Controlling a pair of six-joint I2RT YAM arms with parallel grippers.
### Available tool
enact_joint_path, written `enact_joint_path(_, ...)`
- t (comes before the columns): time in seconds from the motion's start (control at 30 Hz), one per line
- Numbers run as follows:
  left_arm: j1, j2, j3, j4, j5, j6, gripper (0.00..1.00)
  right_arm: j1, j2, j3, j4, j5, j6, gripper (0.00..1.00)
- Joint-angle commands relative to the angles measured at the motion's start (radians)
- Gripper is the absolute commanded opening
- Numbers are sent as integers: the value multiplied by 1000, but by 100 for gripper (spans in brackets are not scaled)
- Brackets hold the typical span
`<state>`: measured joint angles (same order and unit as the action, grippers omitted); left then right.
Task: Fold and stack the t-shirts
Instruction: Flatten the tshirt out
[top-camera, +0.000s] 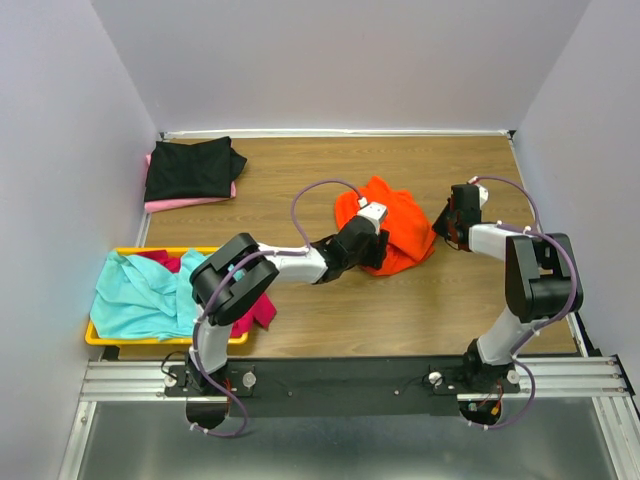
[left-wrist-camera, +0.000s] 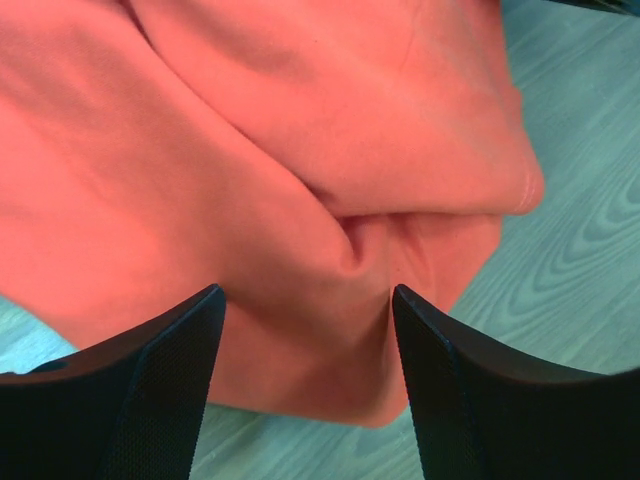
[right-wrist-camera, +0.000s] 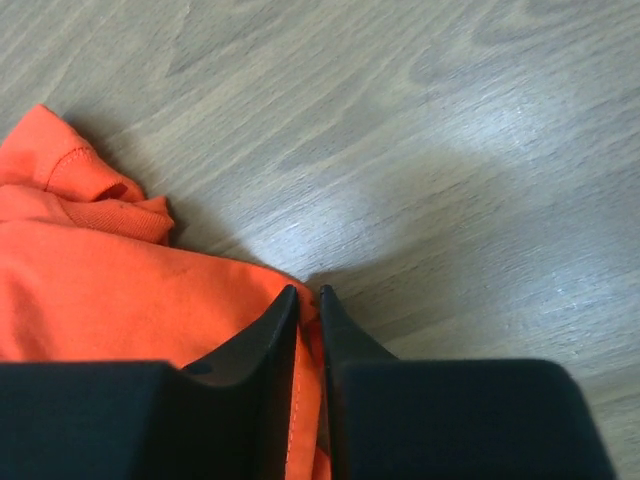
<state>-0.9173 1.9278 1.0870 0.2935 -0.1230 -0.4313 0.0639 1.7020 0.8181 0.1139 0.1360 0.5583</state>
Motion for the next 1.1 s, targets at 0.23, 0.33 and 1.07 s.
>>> enact_joint_path(0.23,1,13,63,-49,-124,49,0,-6,-68,32,18,-49,0,1)
enact_joint_path(0.33,8,-88,47,-91,-237,114,0,-4,-168,39,10,-39,-6,0)
enact_joint_path(1.07,285,-427,14,-160,-314,264,68,-7,-616,170,-206,228,-78,1)
